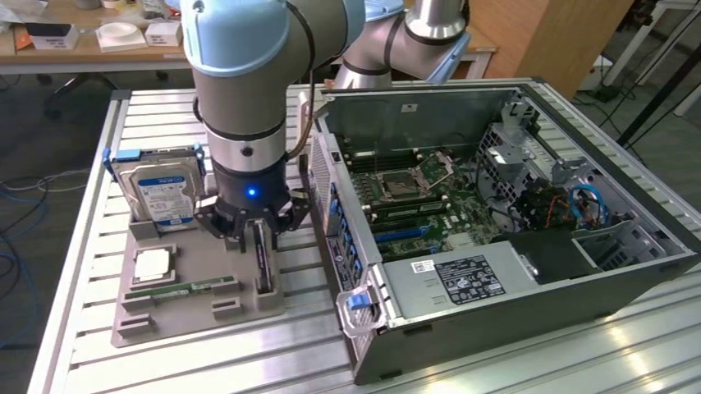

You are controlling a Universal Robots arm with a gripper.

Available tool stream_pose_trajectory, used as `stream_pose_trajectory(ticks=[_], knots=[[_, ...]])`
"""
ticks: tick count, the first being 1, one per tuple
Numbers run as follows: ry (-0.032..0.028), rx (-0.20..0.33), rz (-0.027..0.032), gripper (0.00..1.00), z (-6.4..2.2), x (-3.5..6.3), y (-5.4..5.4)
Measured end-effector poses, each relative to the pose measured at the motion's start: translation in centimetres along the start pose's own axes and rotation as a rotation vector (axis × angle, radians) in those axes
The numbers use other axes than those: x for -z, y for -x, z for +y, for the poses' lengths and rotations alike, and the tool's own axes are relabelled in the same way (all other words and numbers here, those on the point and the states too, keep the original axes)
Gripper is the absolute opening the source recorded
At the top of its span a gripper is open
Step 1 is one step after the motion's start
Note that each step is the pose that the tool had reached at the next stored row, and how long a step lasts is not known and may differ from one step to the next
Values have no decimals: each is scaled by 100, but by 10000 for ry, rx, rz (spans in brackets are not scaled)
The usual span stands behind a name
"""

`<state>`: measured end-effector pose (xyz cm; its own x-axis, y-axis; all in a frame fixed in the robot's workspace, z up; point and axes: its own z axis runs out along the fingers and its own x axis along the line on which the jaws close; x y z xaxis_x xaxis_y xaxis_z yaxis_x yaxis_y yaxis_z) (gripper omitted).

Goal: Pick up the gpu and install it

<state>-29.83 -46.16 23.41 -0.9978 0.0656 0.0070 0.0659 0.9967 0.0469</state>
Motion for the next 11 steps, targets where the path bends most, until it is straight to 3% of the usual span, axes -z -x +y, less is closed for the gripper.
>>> stream_pose_trajectory(ticks=[2, 3, 11], knots=[[0, 2, 0, 47, 2, -2, 1], [1, 3, -1, 47, 185, -17, -11], [1, 2, -1, 47, 185, -17, -11]])
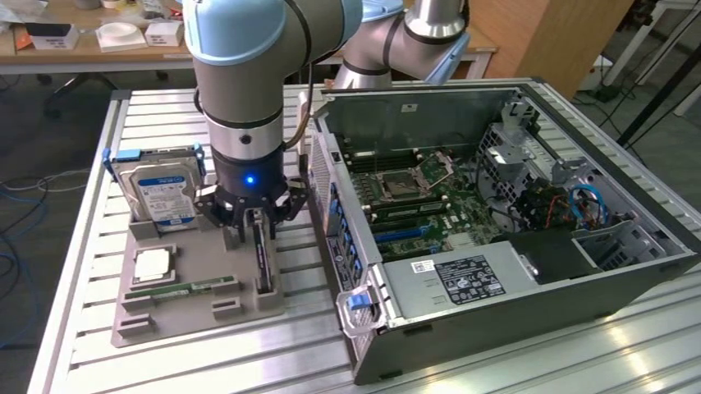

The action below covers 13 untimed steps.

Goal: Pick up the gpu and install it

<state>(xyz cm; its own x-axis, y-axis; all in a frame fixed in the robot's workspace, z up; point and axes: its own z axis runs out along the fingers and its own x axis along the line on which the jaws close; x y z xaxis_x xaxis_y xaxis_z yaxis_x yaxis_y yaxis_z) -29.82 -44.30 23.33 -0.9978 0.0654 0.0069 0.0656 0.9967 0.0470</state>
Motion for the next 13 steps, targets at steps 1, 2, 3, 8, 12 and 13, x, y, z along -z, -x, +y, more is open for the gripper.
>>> stream_pose_trajectory(ticks=[1, 2, 3, 8, 12, 13], knots=[[0, 0, 0, 47, 0, 0, 0], [0, 0, 0, 47, 0, 0, 0], [-1, 0, 0, 47, 0, 0, 0], [0, 0, 1, 47, 0, 0, 0], [-1, 0, 0, 47, -29, 1, 2], [-1, 0, 1, 47, -44, 2, 3]])
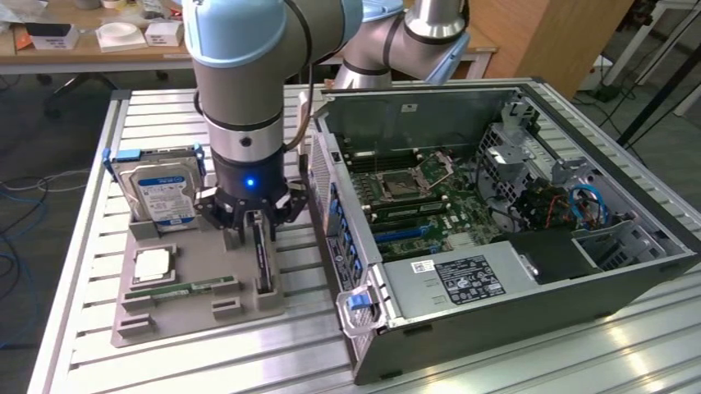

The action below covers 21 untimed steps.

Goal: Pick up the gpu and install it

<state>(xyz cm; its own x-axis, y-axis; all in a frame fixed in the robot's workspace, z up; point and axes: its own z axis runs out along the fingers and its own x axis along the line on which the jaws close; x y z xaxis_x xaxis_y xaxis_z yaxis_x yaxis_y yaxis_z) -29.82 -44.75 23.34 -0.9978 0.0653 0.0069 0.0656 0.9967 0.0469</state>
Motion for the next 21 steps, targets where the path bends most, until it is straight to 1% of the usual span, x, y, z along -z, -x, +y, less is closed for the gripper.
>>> stream_pose_trajectory(ticks=[7, 9, 10, 14, 15, 21], knots=[[0, 0, 0, 47, -107, 4, 7], [-9, -3, -2, 47, -111, 4, 7], [-30, -1, -2, 47, -120, 5, 8], [-30, -1, -3, 48, -120, 4, 8], [-30, -1, -2, 55, -120, 5, 8], [-30, -1, -3, 55, -120, 5, 8]])
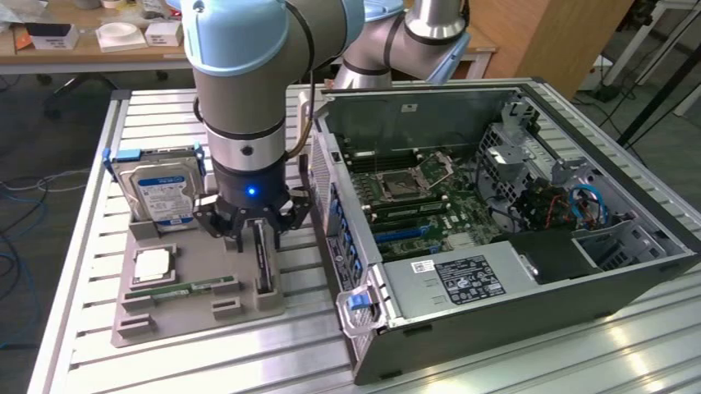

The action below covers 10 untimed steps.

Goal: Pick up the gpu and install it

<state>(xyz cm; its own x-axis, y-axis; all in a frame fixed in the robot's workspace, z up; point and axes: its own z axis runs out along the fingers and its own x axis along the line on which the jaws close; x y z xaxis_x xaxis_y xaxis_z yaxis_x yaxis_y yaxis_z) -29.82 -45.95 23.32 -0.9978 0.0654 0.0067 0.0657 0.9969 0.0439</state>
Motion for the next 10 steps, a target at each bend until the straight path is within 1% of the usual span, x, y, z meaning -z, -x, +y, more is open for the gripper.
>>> stream_pose_trajectory(ticks=[1, 2, 3, 4, 5, 6, 10], knots=[[0, 1, 0, 53, 0, 0, 0], [0, 0, 0, 47, 0, 0, 0], [0, 0, 0, 47, 0, 0, 0], [0, 0, 0, 41, 0, 0, 0], [0, 0, 0, 41, 0, 0, 0], [0, 1, 0, 34, 0, 0, 0], [0, 2, 2, 34, 1, 0, 20]])
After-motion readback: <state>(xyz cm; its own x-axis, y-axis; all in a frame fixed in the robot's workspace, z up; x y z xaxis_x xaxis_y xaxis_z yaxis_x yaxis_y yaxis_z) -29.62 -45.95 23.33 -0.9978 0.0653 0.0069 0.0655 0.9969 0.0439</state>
